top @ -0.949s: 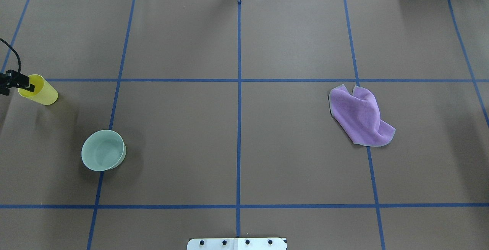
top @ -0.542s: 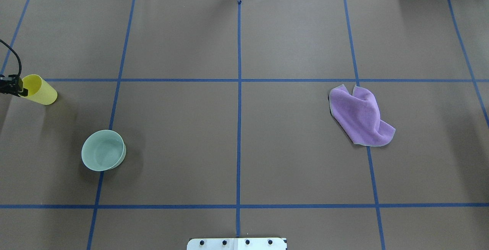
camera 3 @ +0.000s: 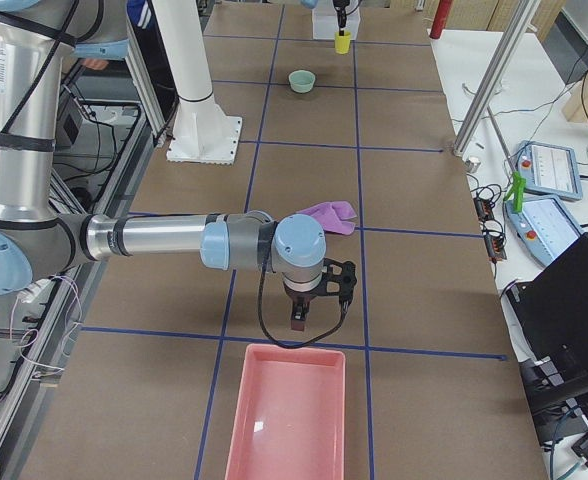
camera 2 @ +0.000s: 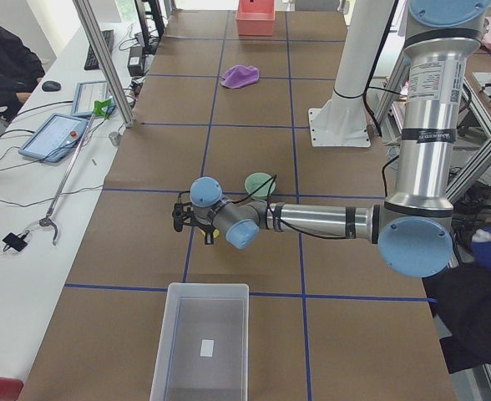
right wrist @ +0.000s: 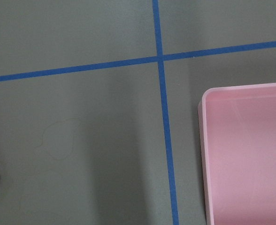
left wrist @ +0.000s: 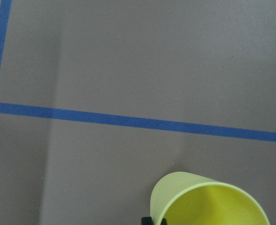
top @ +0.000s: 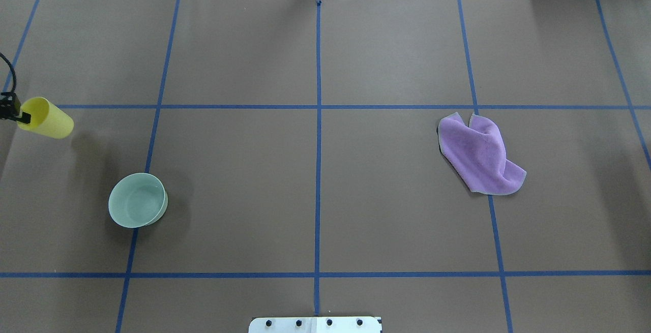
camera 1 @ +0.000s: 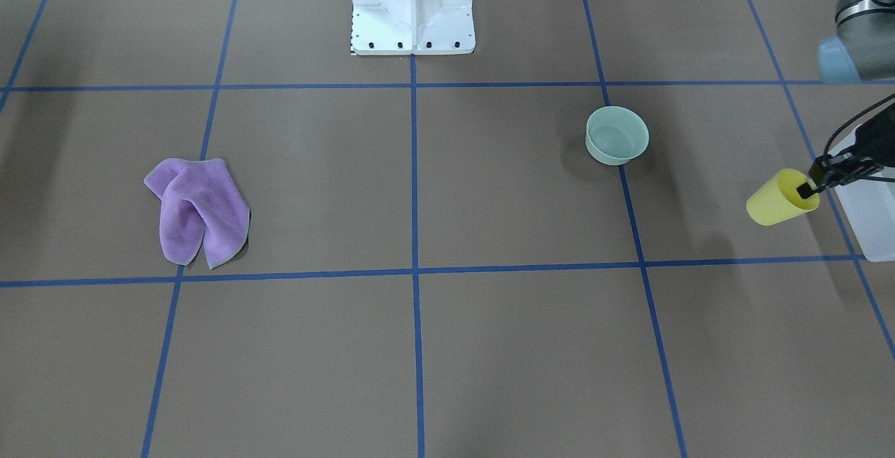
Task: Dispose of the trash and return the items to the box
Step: 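Lift the yellow cup with the left gripper toward the clear bin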
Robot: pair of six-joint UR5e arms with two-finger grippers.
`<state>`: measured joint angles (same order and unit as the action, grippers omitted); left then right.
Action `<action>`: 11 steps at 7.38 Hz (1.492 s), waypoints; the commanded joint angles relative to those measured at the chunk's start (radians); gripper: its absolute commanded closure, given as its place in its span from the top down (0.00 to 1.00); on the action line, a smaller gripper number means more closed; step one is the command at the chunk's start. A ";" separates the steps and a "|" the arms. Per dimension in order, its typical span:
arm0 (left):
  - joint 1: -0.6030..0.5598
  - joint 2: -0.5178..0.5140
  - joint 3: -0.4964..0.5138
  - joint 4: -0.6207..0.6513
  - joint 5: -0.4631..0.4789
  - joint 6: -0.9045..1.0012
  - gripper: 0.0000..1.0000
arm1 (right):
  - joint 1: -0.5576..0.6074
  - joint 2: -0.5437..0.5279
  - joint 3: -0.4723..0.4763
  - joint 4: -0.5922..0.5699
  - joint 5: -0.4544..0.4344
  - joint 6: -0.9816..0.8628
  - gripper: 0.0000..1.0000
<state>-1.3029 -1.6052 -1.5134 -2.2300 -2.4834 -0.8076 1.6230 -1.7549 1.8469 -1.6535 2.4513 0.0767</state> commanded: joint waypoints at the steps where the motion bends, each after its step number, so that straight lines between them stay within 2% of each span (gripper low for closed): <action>1: -0.122 0.013 -0.008 0.009 -0.058 0.010 0.00 | -0.003 0.002 -0.002 0.000 0.000 0.002 1.00; 2: -0.177 0.016 -0.007 0.036 -0.058 0.083 0.00 | -0.003 0.005 -0.002 0.000 0.000 0.000 1.00; 4: -0.310 0.011 -0.010 0.284 -0.029 0.465 0.00 | -0.003 0.008 -0.002 0.000 0.002 0.002 1.00; 6: -0.445 0.033 -0.008 0.447 0.056 0.786 0.00 | -0.005 0.009 -0.002 0.000 0.002 0.002 1.00; 8: -0.458 0.150 -0.008 0.446 0.137 0.870 0.00 | -0.005 0.009 -0.002 0.000 0.002 0.002 1.00; 9: -0.455 0.171 -0.005 0.443 0.165 0.867 0.00 | -0.005 0.009 -0.002 0.000 0.002 0.002 1.00; 11: -0.447 0.159 0.033 0.444 0.163 0.855 0.00 | -0.006 0.009 -0.002 0.000 0.000 0.002 1.00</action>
<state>-1.7546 -1.4425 -1.5012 -1.7865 -2.3245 0.0519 1.6178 -1.7457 1.8454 -1.6536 2.4525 0.0782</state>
